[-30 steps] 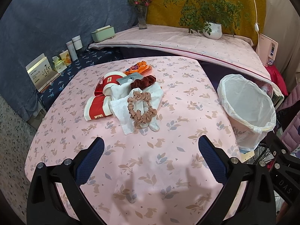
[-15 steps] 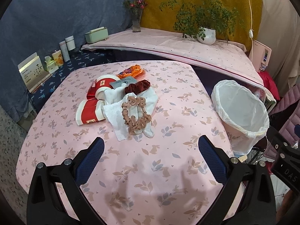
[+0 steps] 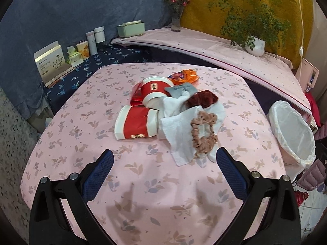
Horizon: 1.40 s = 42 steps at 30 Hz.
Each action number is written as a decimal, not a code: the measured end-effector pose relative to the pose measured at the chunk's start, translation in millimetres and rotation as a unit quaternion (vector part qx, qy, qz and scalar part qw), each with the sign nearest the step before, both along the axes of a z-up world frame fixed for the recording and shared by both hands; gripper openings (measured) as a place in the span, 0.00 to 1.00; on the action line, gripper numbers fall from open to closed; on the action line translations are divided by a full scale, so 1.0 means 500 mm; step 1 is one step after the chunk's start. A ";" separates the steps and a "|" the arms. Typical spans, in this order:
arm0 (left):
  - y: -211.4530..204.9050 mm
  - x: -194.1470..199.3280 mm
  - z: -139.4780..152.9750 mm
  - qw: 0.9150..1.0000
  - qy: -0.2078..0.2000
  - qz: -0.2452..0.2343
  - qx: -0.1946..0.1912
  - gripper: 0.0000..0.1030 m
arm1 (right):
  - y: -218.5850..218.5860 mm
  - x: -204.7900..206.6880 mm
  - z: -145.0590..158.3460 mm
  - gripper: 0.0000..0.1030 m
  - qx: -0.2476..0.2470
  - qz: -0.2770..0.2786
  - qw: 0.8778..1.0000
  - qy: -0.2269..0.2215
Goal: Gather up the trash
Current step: 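Reach the right gripper to the brown beaded bracelet and grasp it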
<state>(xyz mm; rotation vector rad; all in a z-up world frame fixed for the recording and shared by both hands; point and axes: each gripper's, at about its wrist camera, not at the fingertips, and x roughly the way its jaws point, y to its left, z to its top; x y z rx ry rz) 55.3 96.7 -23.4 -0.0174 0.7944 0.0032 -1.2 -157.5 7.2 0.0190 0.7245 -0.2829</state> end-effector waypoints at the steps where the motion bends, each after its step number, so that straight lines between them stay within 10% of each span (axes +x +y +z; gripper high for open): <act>1: 0.012 0.006 -0.006 1.000 0.003 0.006 -0.001 0.93 | 0.012 0.008 -0.003 0.93 0.001 0.008 1.000 0.000; 13: 0.070 0.049 -0.049 0.999 0.025 0.017 -0.009 0.93 | 0.152 0.123 -0.050 0.93 0.014 0.087 0.996 0.012; 35: 0.096 0.123 -0.090 0.998 0.046 0.018 -0.039 0.93 | 0.274 0.291 -0.202 0.10 0.075 0.164 0.979 0.098; 42: 0.078 0.125 -0.088 0.998 0.047 0.009 -0.043 0.93 | 0.241 0.261 -0.169 0.06 0.062 0.150 0.984 0.074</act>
